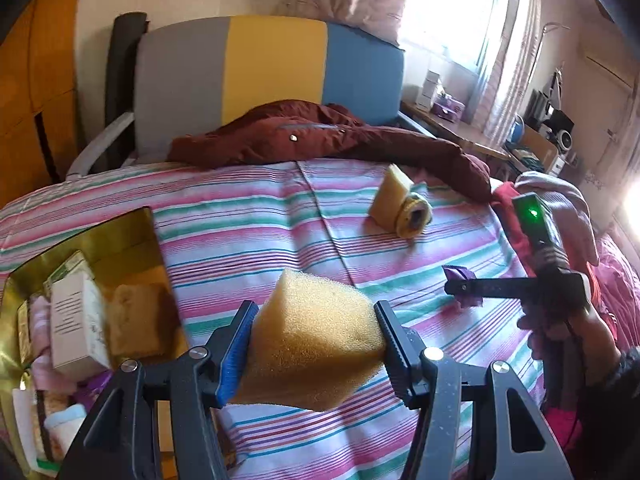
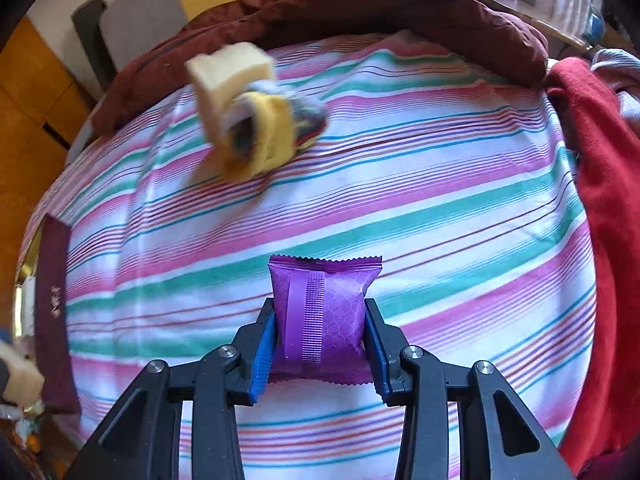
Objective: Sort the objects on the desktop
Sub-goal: 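Carry the sponge and purple packet over the gold tray with both tools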
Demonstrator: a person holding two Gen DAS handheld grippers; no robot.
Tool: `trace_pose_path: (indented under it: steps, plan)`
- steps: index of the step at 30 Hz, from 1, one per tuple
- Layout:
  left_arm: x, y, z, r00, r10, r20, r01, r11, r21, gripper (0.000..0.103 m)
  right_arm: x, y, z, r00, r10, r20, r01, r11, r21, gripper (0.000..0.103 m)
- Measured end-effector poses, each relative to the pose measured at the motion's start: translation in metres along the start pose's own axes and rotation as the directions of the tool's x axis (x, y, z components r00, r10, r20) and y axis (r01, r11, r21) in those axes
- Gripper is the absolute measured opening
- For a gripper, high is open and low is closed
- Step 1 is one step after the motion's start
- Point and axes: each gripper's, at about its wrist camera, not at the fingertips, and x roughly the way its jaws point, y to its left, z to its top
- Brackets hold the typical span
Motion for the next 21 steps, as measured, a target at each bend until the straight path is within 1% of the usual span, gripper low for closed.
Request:
trace_pose_path:
  steps: [4,8,11,14,15,18,21]
  plan:
    - [-0.012,0.012,-0.003,1.000,0.021,0.020,-0.021,1.000,-0.021,0.059,-0.015,0.019,-0.010,0.998,0.053,0.041,-0.053,0.999,-0.001,0.041]
    - [-0.024,0.022,-0.006,0.998,0.042,0.041,-0.040,0.999,-0.036,0.059,-0.030,0.044,-0.019,0.991,0.111,0.078,-0.110,0.994,-0.028,0.041]
    - [-0.032,0.030,-0.010,0.997,0.059,0.053,-0.057,0.997,-0.053,0.059,-0.033,0.059,-0.017,0.983,0.160,0.090,-0.156,0.987,-0.046,0.041]
    - [-0.040,0.040,-0.014,0.995,0.081,0.063,-0.077,0.994,-0.072,0.059,-0.046,0.084,-0.026,0.972,0.218,0.092,-0.212,0.975,-0.070,0.041]
    - [-0.043,0.044,-0.016,0.994,0.090,0.065,-0.085,0.993,-0.078,0.059,-0.053,0.095,-0.034,0.968,0.234,0.093,-0.226,0.970,-0.086,0.041]
    - [-0.051,0.059,-0.021,0.990,0.123,0.068,-0.116,0.988,-0.103,0.059,-0.057,0.125,-0.044,0.956,0.281,0.081,-0.270,0.954,-0.128,0.041]
    - [-0.057,0.077,-0.028,0.986,0.152,0.065,-0.141,0.980,-0.142,0.059,-0.059,0.152,-0.046,0.941,0.332,0.064,-0.318,0.933,-0.169,0.041]
